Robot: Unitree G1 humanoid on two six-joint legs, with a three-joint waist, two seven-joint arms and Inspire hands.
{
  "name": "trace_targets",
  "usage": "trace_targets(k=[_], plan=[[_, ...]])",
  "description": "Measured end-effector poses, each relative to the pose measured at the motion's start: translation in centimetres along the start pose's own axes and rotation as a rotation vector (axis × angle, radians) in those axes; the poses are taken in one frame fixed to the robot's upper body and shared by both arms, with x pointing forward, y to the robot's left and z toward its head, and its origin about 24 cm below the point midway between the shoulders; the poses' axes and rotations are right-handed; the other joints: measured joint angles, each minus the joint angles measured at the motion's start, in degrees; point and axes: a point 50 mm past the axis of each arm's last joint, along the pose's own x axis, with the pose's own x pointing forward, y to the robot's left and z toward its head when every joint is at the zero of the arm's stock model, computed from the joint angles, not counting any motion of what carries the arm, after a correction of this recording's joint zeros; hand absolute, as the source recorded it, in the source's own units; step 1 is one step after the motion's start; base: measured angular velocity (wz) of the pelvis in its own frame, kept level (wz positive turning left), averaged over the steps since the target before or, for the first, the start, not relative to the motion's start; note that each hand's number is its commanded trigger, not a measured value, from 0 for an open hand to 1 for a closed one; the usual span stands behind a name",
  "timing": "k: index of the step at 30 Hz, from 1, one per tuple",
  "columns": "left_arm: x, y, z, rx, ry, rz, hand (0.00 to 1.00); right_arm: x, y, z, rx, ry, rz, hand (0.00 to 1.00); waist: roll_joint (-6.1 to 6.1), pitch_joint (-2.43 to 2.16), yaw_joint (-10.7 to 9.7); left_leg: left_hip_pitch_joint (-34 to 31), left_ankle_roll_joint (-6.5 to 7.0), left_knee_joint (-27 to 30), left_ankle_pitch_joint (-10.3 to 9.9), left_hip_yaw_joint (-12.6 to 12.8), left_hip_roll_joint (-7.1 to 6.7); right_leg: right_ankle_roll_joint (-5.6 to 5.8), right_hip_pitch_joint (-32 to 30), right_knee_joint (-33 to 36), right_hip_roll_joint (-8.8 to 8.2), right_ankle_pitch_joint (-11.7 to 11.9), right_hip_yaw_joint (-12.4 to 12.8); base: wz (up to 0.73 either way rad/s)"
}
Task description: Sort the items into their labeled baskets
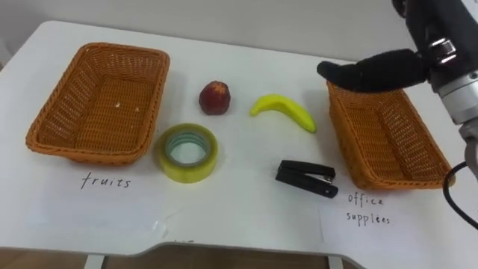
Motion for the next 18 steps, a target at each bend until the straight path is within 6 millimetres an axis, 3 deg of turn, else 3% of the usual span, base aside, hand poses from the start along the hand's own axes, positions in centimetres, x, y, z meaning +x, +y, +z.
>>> trace_targets(k=[7, 18], plan=[[0.0, -0.1, 0.1, 0.005, 0.002, -0.003, 0.00, 0.0, 0.5, -0.1, -0.035, 0.015, 0.093, 0.00, 0.53, 0.48, 0.0, 0.1, 0.01, -0.2, 0.0, -0.1, 0.01, 0.04, 0.0, 0.0, 0.08, 0.1, 0.0, 0.00], [0.1, -0.3, 0.7, 0.012, -0.016, -0.030, 0.00, -1.6, 1.7, -2.1, -0.068, 0.138, 0.225, 0.00, 0.16, 0.26, 1.3, 0.2, 0.01, 0.0, 0.0, -0.2, 0.02, -0.01, -0.2, 0.0, 0.04, 0.2, 0.1, 0.00]])
